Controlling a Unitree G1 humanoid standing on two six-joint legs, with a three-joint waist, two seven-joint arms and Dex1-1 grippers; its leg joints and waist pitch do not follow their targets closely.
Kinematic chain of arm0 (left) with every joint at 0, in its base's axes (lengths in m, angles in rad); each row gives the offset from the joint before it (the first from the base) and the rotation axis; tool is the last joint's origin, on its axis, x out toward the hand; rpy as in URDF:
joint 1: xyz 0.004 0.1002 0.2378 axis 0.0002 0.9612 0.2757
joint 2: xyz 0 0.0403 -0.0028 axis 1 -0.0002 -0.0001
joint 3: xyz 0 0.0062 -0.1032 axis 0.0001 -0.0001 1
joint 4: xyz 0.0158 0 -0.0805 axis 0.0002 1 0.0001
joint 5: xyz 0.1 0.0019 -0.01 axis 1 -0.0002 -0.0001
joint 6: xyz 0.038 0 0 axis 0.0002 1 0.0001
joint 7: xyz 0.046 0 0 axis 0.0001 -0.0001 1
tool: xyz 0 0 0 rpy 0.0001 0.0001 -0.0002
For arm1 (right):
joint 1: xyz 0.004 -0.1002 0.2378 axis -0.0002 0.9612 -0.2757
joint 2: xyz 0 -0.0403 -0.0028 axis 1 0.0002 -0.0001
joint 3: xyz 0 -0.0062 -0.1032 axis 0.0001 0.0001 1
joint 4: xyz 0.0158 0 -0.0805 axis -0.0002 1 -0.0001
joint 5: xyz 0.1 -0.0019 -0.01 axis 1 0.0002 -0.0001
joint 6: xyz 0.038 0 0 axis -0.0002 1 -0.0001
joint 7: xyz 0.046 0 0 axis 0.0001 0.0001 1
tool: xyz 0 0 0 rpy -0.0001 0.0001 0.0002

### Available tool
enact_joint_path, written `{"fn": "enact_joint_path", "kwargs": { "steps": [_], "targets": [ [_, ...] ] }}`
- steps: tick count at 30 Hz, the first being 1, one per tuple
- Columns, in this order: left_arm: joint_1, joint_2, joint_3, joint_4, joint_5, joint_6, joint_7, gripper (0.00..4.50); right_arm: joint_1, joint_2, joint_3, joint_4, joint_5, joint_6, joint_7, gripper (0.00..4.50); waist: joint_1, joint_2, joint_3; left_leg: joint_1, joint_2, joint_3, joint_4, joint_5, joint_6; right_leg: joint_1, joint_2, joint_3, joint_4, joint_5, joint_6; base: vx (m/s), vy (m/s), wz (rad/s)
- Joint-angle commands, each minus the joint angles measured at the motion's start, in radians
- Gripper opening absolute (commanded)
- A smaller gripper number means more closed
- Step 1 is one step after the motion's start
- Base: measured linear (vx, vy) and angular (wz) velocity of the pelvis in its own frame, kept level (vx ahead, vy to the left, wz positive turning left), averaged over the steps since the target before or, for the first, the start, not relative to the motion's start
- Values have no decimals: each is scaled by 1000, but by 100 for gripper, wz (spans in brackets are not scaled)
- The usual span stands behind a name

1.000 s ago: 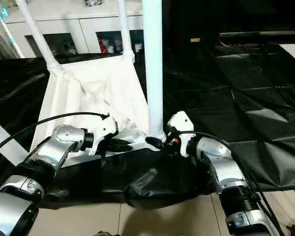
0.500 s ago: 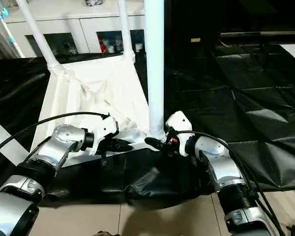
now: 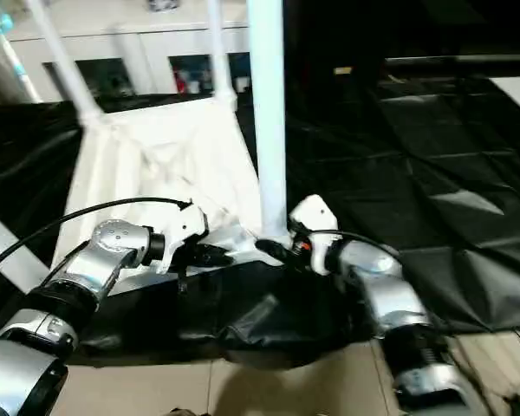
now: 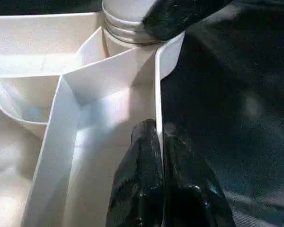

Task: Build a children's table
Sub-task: Rotate leg to tighten

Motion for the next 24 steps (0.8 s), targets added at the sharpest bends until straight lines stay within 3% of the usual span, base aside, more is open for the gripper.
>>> {"fn": "enact_joint_path", "kwargs": {
  "steps": [1,4,11,16,17,20,24],
  "targets": [
    [-15,-33,4,21,-1,13,38,0,-16,28,-4,55,-40,45,-107,248,-2,-29,-73,15,42,-22,-66,-246,75,50,-32,34,-63,-296,-223,0,0,0],
    [-52,-70,11,63,15,31,128,0,-37,78,-17,87,-49,84,-209,248,-8,-31,-71,18,42,-23,-67,-267,65,48,-32,35,-69,-328,-210,0,0,0],
    [-195,-207,48,217,46,115,507,0,-176,229,-51,256,-102,150,-555,247,-18,-26,-69,27,36,-27,-73,-327,20,42,-29,32,-81,-379,-188,0,0,0],
    [-218,-224,44,246,59,106,538,0,-178,250,-33,240,-108,138,-525,247,-9,-27,-76,18,35,-25,-68,-265,61,50,-33,34,-74,-281,-197,0,0,0],
    [-216,-221,42,245,60,103,530,0,-169,250,-43,227,-94,132,-508,317,-8,-28,-76,17,36,-25,-66,-249,70,52,-34,34,-71,-258,-205,0,0,0],
    [-212,-210,31,262,75,88,514,0,-161,235,-67,221,-77,112,-499,336,-7,-28,-78,13,36,-26,-65,-230,93,56,-35,31,-69,-242,-208,0,0,0],
    [-199,-188,17,269,78,70,466,0,-153,186,-78,204,-62,76,-439,370,-10,-30,-76,16,36,-25,-64,-249,93,54,-34,30,-72,-261,-212,0,0,0]
  ]
}}
